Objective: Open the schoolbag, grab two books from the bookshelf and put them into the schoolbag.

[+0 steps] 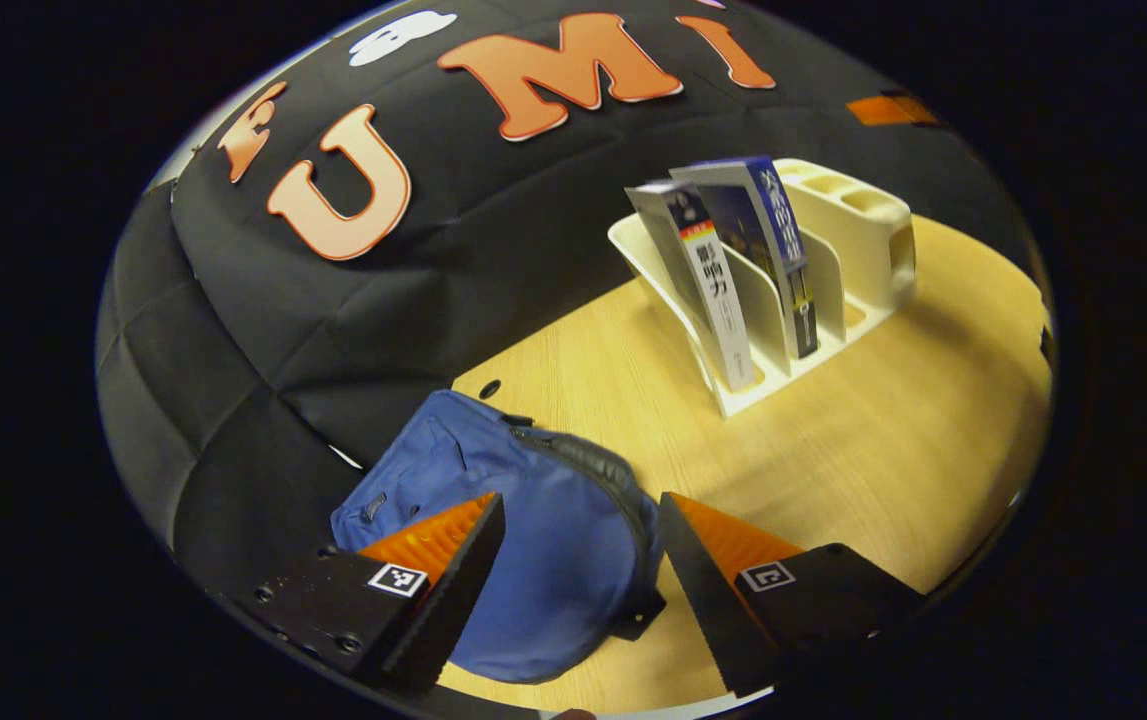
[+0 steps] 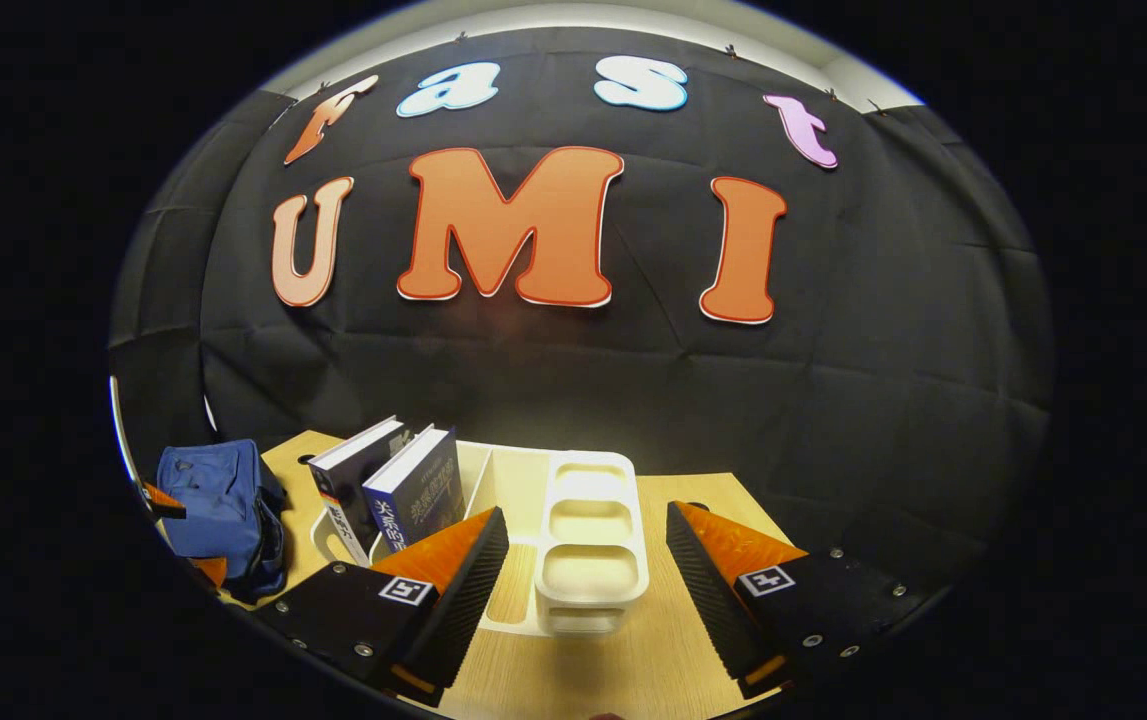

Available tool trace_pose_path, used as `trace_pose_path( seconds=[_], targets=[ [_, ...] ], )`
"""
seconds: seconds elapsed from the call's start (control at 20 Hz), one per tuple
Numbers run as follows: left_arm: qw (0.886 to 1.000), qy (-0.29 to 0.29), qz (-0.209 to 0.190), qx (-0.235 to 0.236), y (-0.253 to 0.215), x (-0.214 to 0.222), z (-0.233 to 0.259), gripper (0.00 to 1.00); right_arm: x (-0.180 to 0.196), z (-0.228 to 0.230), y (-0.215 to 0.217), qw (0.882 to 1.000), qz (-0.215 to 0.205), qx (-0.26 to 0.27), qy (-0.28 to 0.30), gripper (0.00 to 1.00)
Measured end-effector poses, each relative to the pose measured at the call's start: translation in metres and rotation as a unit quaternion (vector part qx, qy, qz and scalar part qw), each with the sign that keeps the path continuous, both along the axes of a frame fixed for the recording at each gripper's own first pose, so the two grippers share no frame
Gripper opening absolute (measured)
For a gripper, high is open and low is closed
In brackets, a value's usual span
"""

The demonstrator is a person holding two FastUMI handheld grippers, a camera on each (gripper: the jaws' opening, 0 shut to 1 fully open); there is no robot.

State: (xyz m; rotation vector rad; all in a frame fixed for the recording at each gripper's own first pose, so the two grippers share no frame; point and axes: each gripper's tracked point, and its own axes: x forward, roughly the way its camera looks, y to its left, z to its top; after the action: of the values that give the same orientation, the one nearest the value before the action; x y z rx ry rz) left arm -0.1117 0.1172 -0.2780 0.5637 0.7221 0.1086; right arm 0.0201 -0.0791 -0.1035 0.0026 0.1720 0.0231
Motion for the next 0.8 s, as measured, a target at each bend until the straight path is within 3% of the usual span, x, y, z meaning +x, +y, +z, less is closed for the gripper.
trace_pose_path(
  seconds=[0.15, 0.5, 0.65, 0.7, 0.8],
  targets=[
    [0.999, 0.036, 0.016, 0.007, 0.013, -0.016, -0.032, 0.96, 0.001, 0.0, -0.003, 1.0, 0.003, 0.009, 0.0, 0.95],
    [0.989, 0.092, 0.015, 0.115, 0.038, -0.032, -0.059, 0.95, -0.003, 0.003, -0.011, 1.0, -0.006, 0.011, 0.0, 0.95],
    [0.985, 0.096, 0.009, 0.144, 0.039, -0.027, -0.062, 0.81, -0.005, 0.004, -0.013, 1.0, -0.009, 0.009, 0.0, 0.94],
    [0.984, 0.1, 0.012, 0.144, 0.04, -0.031, -0.066, 0.81, -0.006, 0.004, -0.013, 1.0, -0.009, 0.007, 0.0, 0.95],
    [0.985, 0.107, 0.023, 0.137, 0.043, -0.034, -0.073, 0.71, -0.006, 0.003, -0.009, 1.0, -0.006, 0.004, 0.001, 0.95]
  ],
)
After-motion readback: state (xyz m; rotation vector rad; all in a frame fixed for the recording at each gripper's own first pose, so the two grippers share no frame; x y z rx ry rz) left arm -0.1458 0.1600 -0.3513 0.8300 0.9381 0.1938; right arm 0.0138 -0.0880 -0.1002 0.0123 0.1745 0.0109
